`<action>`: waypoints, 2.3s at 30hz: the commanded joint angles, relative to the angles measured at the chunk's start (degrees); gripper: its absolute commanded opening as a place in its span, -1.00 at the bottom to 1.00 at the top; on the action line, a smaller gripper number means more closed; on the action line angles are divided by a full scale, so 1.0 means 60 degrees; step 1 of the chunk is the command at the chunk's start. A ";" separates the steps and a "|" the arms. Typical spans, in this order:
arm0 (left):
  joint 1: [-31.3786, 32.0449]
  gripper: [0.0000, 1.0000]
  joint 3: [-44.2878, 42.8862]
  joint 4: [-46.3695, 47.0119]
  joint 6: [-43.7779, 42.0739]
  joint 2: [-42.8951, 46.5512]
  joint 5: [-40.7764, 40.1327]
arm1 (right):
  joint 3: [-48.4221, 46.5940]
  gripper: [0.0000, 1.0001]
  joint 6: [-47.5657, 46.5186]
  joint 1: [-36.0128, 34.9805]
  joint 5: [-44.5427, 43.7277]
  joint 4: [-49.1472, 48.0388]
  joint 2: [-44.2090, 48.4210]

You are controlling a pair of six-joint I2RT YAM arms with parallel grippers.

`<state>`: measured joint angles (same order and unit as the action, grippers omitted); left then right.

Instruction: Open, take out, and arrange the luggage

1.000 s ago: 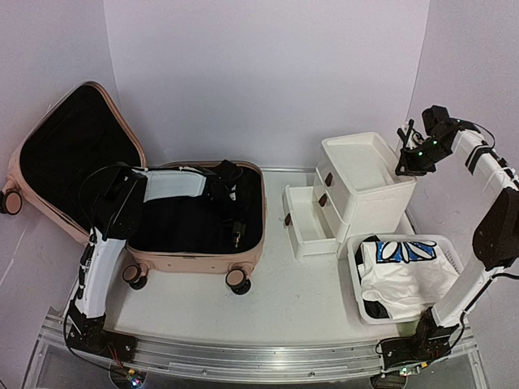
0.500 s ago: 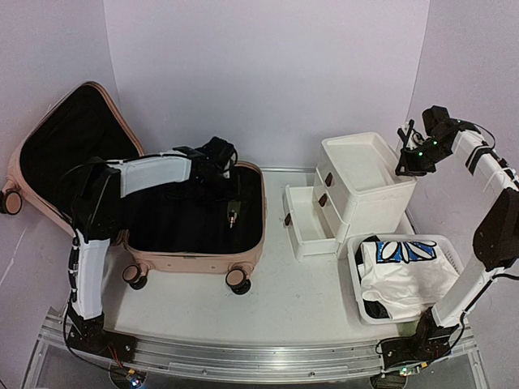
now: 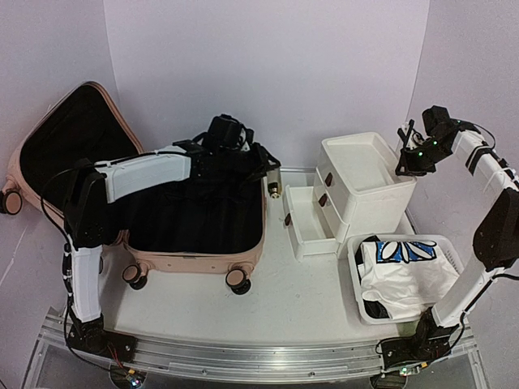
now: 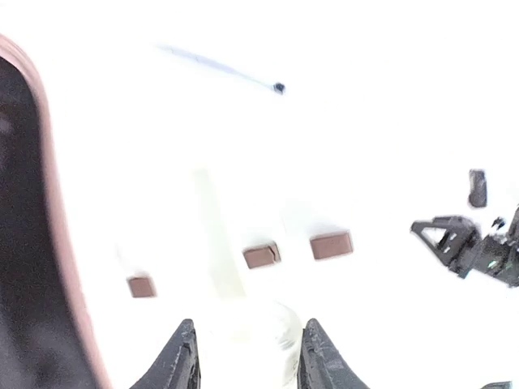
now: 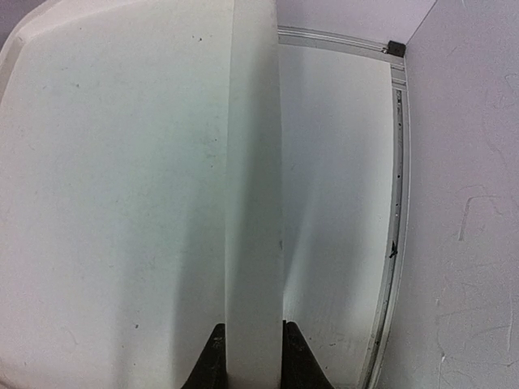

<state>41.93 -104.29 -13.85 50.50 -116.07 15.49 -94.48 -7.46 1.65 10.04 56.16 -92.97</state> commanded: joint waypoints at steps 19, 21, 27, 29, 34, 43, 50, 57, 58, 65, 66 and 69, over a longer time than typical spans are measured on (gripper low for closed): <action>0.1769 -0.59 -0.2503 0.1238 0.0938 -0.3277 -0.2957 | 0.0251 -1.00 0.0819 -0.0227 0.1582 -0.0143 0.0821; 0.1785 -0.55 -0.2643 0.1217 0.0805 -0.3427 -0.2961 | 0.0255 -1.00 0.0817 -0.0221 0.1578 -0.0146 0.0828; 0.1802 -0.22 -0.2652 0.1209 0.0395 -0.3539 -0.2934 | 0.0257 -1.00 0.0819 -0.0217 0.1574 -0.0161 0.0832; 0.1800 -0.12 -0.2485 0.1210 0.0108 -0.3397 -0.2999 | 0.0258 -1.00 0.0819 -0.0218 0.1578 -0.0150 0.0810; 0.1808 0.28 -0.2281 0.1195 -0.1516 -0.2860 -0.2621 | 0.0295 -1.00 0.0805 -0.0226 0.1537 -0.0155 0.0816; 0.1802 0.30 -0.0033 0.1180 -0.5318 -0.0850 -0.1908 | 0.0349 -1.00 0.0797 -0.0221 0.1520 -0.0145 0.0817; 0.1855 -0.26 0.1676 0.0619 -0.6511 -0.0085 -0.2487 | 0.0367 -1.00 0.0790 -0.0222 0.1476 -0.0168 0.0767; 0.2107 -0.70 0.0034 -0.1432 -0.6319 -0.1449 -0.3391 | 0.0310 -1.00 0.0827 -0.0217 0.1492 -0.0179 0.0694; 0.2108 -0.71 -0.0191 -0.1604 -0.6215 -0.1618 -0.3475 | 0.0316 -1.00 0.0820 -0.0224 0.1483 -0.0189 0.0706; 0.2122 -0.67 -0.1401 -0.2129 -0.5701 -0.2633 -0.3564 | 0.0340 -1.00 0.0865 -0.0222 0.1474 -0.0190 0.0773; 0.2123 -0.67 -0.1608 -0.2182 -0.5661 -0.2742 -0.3544 | 0.0324 -1.00 0.0876 -0.0225 0.1512 -0.0188 0.0762; 0.2123 -0.66 -0.1958 -0.2187 -0.5623 -0.2966 -0.3239 | 0.0265 -1.00 0.0907 -0.0515 0.1552 -0.0186 0.0731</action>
<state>54.81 -111.31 -24.88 15.38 -132.16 -4.67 -92.38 -6.37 1.26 9.54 54.57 -91.48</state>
